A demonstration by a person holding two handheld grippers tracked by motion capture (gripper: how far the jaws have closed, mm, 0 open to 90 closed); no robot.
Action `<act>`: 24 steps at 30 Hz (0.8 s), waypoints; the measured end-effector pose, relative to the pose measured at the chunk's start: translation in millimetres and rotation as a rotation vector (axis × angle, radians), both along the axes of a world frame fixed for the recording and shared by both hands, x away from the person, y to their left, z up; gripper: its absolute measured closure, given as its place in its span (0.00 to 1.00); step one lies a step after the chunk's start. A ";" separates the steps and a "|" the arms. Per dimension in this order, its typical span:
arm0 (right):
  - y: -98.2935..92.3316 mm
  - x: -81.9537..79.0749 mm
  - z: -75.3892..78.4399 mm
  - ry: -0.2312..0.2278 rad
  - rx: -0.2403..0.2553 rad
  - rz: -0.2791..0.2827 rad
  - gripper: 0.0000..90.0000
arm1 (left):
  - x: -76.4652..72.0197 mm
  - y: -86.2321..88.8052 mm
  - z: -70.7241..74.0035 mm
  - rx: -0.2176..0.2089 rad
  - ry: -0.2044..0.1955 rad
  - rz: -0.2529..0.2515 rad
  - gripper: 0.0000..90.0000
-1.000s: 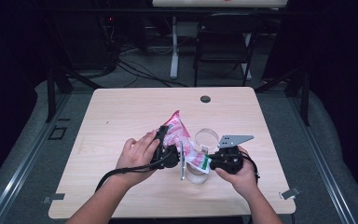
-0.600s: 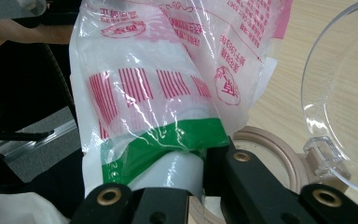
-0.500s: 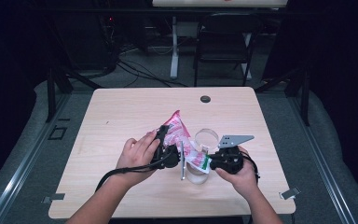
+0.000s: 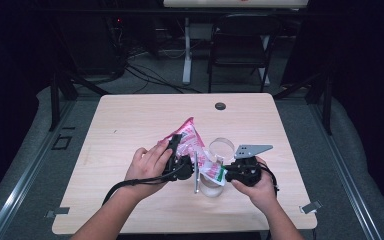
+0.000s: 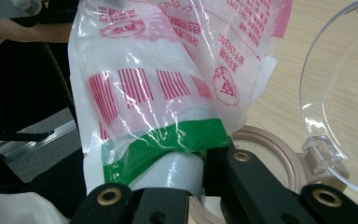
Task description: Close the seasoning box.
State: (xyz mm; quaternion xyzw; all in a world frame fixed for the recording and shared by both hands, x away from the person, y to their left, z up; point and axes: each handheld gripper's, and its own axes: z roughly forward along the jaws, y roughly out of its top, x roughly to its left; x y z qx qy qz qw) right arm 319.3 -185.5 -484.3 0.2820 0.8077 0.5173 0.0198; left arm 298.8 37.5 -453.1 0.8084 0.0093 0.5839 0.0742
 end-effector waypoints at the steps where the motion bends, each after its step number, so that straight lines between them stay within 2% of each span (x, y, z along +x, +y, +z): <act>1: 0.0 0.0 0.0 0.000 0.000 0.000 1.00 | 0.0 -0.1 0.1 0.000 -0.001 0.000 0.71; 24: -1.1 0.8 -1.1 0.004 0.000 0.001 1.00 | -0.7 -2.6 1.7 0.013 -0.005 -0.006 0.71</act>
